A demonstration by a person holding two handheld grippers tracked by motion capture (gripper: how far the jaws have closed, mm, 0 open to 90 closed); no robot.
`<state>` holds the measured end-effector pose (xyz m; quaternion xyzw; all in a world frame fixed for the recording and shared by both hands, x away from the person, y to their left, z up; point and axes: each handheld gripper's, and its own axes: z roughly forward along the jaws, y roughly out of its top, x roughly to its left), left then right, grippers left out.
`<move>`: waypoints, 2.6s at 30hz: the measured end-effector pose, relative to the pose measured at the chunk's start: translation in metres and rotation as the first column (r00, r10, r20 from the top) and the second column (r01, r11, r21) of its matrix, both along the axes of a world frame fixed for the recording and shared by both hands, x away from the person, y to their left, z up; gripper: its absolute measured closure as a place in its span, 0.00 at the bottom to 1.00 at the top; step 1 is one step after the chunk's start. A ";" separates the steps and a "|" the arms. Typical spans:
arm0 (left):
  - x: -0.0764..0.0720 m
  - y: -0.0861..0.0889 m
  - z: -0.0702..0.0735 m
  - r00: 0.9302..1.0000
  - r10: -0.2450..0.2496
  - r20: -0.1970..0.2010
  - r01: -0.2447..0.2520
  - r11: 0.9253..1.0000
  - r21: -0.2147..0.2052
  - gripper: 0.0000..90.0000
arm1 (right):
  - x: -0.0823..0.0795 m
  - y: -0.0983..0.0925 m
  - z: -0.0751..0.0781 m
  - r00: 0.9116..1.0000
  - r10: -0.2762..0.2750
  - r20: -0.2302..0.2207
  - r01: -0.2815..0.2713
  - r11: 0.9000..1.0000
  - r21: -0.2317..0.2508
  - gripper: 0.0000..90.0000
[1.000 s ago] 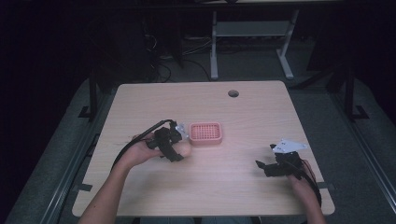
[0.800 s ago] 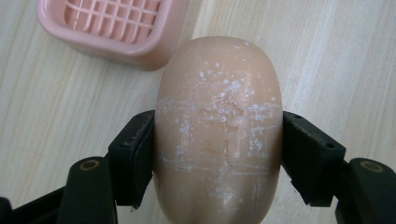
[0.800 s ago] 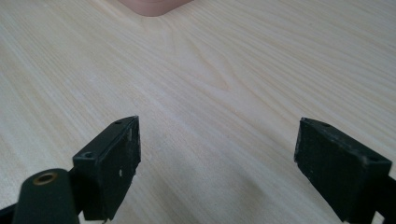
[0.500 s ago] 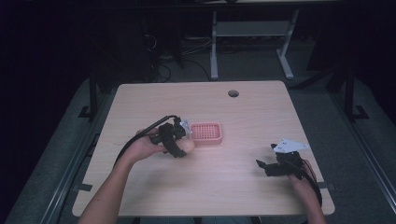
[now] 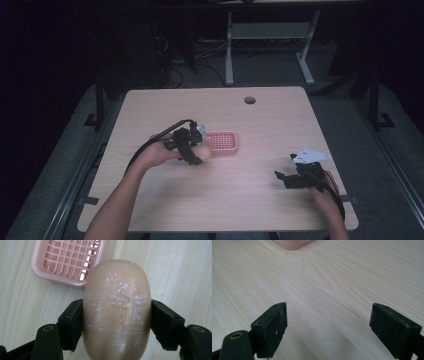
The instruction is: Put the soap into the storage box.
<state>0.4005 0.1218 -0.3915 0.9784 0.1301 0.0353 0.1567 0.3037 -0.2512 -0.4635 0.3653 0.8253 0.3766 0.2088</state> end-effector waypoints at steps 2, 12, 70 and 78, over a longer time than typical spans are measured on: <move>0.001 -0.002 0.000 1.000 -0.001 0.001 0.001 1.000 0.001 0.36 | 0.000 0.000 0.000 1.000 -0.001 -0.001 0.001 1.000 0.001 0.15; 0.009 -0.002 -0.002 1.000 0.005 -0.007 -0.005 1.000 -0.002 0.36 | 0.000 -0.001 0.000 1.000 -0.002 -0.001 0.002 1.000 0.005 0.15; 0.050 -0.040 0.009 1.000 -0.020 -0.004 0.020 0.999 0.029 0.36 | 0.001 -0.002 0.003 1.000 -0.008 0.014 0.008 0.999 0.033 0.15; 0.054 -0.050 0.011 0.999 -0.036 -0.004 0.036 0.999 0.029 0.36 | 0.000 -0.002 0.003 1.000 -0.007 0.013 0.007 0.999 0.031 0.15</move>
